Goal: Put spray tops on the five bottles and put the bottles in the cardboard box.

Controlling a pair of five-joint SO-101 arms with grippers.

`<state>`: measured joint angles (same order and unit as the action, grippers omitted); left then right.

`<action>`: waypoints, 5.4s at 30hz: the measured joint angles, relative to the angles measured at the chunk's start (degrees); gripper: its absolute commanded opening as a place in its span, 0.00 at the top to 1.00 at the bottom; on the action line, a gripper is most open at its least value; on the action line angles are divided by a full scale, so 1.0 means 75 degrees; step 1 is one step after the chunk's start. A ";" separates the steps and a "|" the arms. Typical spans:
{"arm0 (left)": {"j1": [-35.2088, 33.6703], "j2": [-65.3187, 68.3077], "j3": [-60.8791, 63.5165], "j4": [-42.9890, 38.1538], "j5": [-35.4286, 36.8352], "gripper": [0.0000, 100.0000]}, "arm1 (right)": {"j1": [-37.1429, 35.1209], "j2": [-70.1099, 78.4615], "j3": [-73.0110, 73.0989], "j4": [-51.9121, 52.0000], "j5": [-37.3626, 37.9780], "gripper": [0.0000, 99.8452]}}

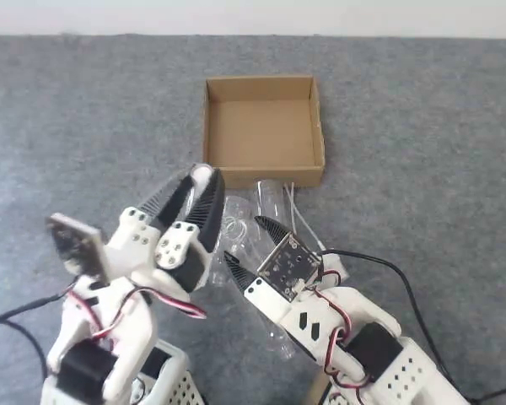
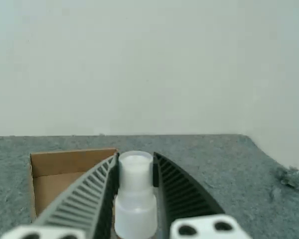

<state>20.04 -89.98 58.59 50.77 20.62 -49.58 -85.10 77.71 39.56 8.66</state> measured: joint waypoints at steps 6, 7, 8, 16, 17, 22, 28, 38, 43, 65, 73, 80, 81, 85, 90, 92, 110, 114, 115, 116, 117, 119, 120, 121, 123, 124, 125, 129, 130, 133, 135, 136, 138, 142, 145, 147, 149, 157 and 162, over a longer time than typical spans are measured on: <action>0.0094 0.0012 0.0434 -0.0035 -0.0035 0.99 | 0.0059 0.0000 0.0000 -0.0176 0.0000 0.91; 0.0094 0.0000 0.0434 -0.0035 -0.0035 0.99 | 0.0105 0.0000 0.0000 -0.0188 0.0000 0.91; 0.0094 0.0000 0.0434 -0.0047 -0.0023 0.99 | 0.0105 0.0000 0.0000 -0.0188 0.0000 0.91; 0.0094 0.0000 0.0434 -0.0047 -0.0035 0.99 | 0.0105 0.0000 0.0129 -0.0270 0.0000 0.91; 0.0094 0.0000 0.0469 -0.0047 -0.0035 0.99 | 0.0105 0.0000 0.0129 -0.0270 0.0000 0.91; 0.0094 0.0012 0.0563 -0.0047 -0.0035 0.98 | 0.0117 0.0000 0.0129 -0.0270 0.0000 0.91; 0.0094 0.0047 0.0727 -0.0047 -0.0082 0.85 | 0.0129 0.0000 0.0129 -0.0270 0.0000 0.91; 0.0094 0.0012 0.0727 0.0199 -0.0141 0.80 | 0.0141 0.0000 0.0129 -0.0270 0.0000 0.91; 0.0094 0.0012 0.0727 0.0199 -0.0141 0.80 | 0.0141 0.0000 0.0129 -0.0270 0.0000 0.91; -0.1571 0.0023 0.0668 0.0305 -0.0574 0.80 | 0.0141 0.0000 0.0129 -0.0270 0.0000 0.91; -0.1641 0.0000 0.0727 0.0996 -0.0996 0.80 | 0.0141 0.0012 0.0152 -0.0270 0.0012 0.91; -0.1934 0.0059 0.0762 0.1418 -0.1278 0.80 | 0.0481 -0.0047 0.0129 -0.0270 0.0012 0.91; -0.1981 0.0094 0.0762 0.1453 -0.1301 0.80 | 0.0469 -0.0117 0.0129 -0.0270 0.0012 0.91; -0.2040 0.0023 0.0750 0.1465 -0.1301 0.80 | 0.0504 -0.0012 0.0129 -0.0270 0.0012 0.91; -0.2122 0.0012 0.0750 0.1430 -0.1301 0.80 | 0.0469 0.0000 0.0141 -0.0270 0.0012 0.91; -0.2309 0.0012 0.0750 0.1430 -0.1231 0.80 | 0.0469 0.0000 0.0141 -0.0270 0.0012 0.91; -0.0985 0.0070 0.2086 0.0246 -0.0914 0.80 | 0.0527 0.0000 0.0141 -0.0504 -0.0164 0.91; -0.0445 0.0000 0.2075 0.0246 -0.1313 0.80 | 0.0551 0.0000 0.0141 -0.0504 -0.0164 0.91; -0.0352 0.0000 0.2075 0.0246 -0.1360 0.80 | 0.0551 0.0000 0.0141 -0.0504 -0.0164 0.91; -0.0316 0.0000 0.2063 0.0246 -0.1360 0.80 | 0.0563 0.0000 0.0141 -0.0504 -0.0164 0.91; -0.0305 0.0000 0.2063 0.0246 -0.1395 0.80 | 0.0563 0.0000 0.0152 -0.0504 -0.0164 0.91; -0.0305 0.0000 0.2063 0.0246 -0.1430 0.80 | 0.0563 0.0000 0.0152 -0.0504 -0.0164 0.92; -0.0305 0.0000 0.2063 0.0246 -0.1430 0.80 | 0.0563 0.0000 0.0152 -0.0504 -0.0164 0.92; -0.0305 0.0000 0.2063 0.0246 -0.1430 0.80 | 0.0563 0.0000 0.0152 -0.0504 -0.0164 0.92; -0.0399 0.0000 0.2063 0.0246 -0.1430 0.80 | 0.0563 0.0000 0.0152 -0.0504 -0.0164 0.92; -0.0504 0.0000 0.2075 0.0246 -0.1430 0.80 | 0.0551 0.0000 0.0152 -0.0504 -0.0164 0.91; -0.0621 0.0000 0.2075 0.0246 -0.1430 0.80 | 0.0539 0.0000 0.0152 -0.0504 -0.0164 0.91; -0.1360 0.0082 0.2086 0.0246 -0.1477 0.80 | 0.0516 0.0000 0.0141 -0.0504 -0.0164 0.92; -0.1606 0.0082 0.2086 0.0246 -0.1477 0.80 | 0.0516 0.0000 0.0141 -0.0504 -0.0164 0.92; -0.2426 0.0082 0.2086 0.0246 -0.1477 0.80 | 0.0516 0.0000 0.0141 -0.0504 -0.0164 0.92; -0.3036 0.0082 0.2086 0.0246 -0.1477 0.80 | 0.0516 0.0000 0.0141 -0.0504 -0.0164 0.92; -0.3364 0.0082 0.2086 0.0246 -0.1477 0.80 | 0.0516 0.0000 0.0141 -0.0504 -0.0164 0.91; -0.3927 0.0082 0.2086 0.0246 -0.1477 0.80 | 0.0516 0.0000 0.0141 -0.0504 -0.0164 0.91; -0.4876 0.0035 0.2297 0.0246 -0.1477 0.80 | 0.0821 0.0000 0.0105 -0.0504 -0.0164 0.91; -0.5251 0.0094 0.2567 0.0246 -0.1477 0.80 | 0.1231 0.0000 -0.0258 -0.0504 -0.0164 0.91; -0.5439 0.0094 0.2614 0.0246 -0.1477 0.80 | 0.1395 0.0000 -0.0656 -0.0504 -0.0164 0.92; -0.5556 0.0094 0.2614 0.0246 -0.1477 0.80 | 0.1477 0.0047 -0.1114 -0.0504 -0.0117 0.91; -0.5955 0.0094 0.2614 0.0246 -0.1477 0.80 | 0.1465 0.2532 -0.3505 -0.0527 0.0129 0.91; -0.6177 0.0047 0.2755 0.0246 -0.1477 0.80 | 0.1465 0.4571 -0.4935 -0.0668 0.0141 0.91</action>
<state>-26.29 -89.63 79.25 52.62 9.54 -38.59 -50.81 40.70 34.55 9.71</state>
